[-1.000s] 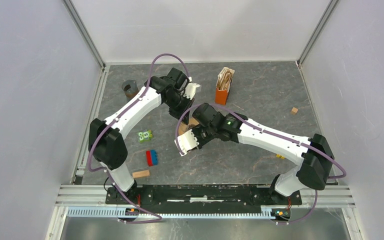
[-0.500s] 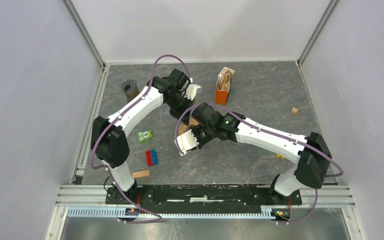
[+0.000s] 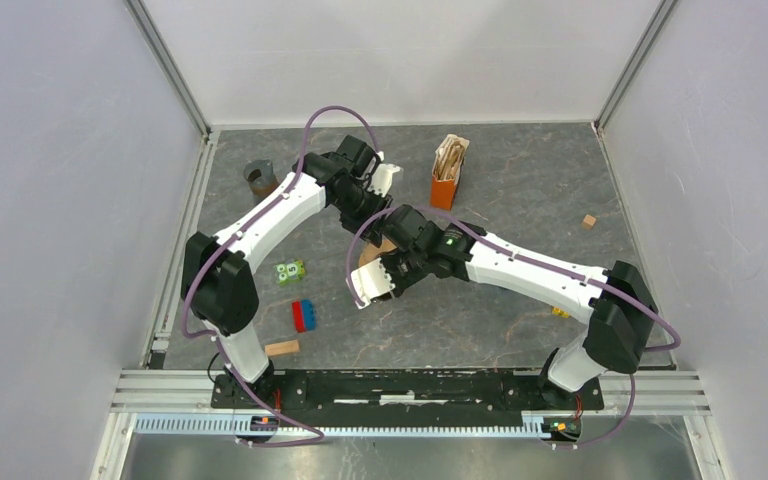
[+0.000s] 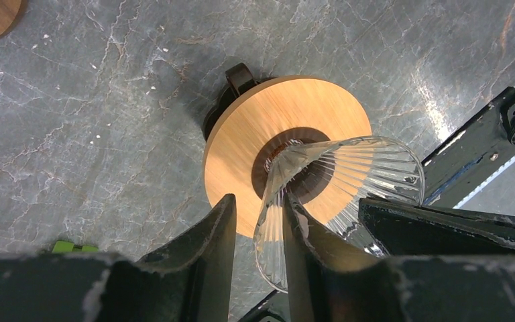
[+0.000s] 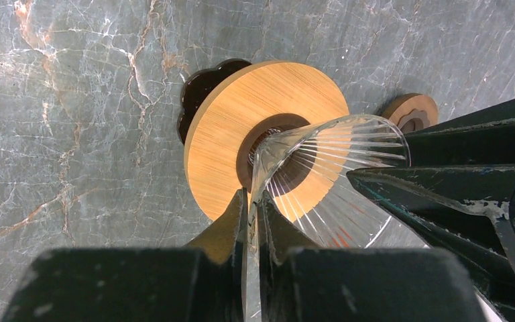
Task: Place the coffee filter in the dripper
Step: Place the coffee dripper in the dripper holder.
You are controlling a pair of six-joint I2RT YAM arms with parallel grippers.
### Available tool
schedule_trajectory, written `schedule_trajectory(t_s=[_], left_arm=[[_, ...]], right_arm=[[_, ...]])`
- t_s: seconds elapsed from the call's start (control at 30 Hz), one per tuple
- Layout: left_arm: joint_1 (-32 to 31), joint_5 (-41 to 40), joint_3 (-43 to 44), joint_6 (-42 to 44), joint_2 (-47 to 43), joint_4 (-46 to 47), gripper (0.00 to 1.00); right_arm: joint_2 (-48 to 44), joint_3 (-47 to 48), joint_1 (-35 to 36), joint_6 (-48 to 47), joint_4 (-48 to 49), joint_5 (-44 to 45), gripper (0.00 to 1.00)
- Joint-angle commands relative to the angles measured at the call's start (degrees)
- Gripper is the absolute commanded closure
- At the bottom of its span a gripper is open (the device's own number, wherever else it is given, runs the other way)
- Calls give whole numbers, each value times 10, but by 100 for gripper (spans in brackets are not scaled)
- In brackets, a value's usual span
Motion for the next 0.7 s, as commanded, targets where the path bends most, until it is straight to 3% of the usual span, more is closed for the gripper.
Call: schedule_trajectory(t_s=[0.0,0.23,0.4,0.67], left_arm=[[1,-9,14,9,-13,13,62],[2,-9,6,14,-13,13,77],[1,-2,-6,10,-10,22,98],[1,0,-51,7,-20,53,98]], right_arm=[[6,7,-2,6,-34,-9,100],[7,-1,-2,11,-31,-13,100],[12,-11,-2,12,-27,-13,100],[14,-27,-1,15,-16,-18,100]])
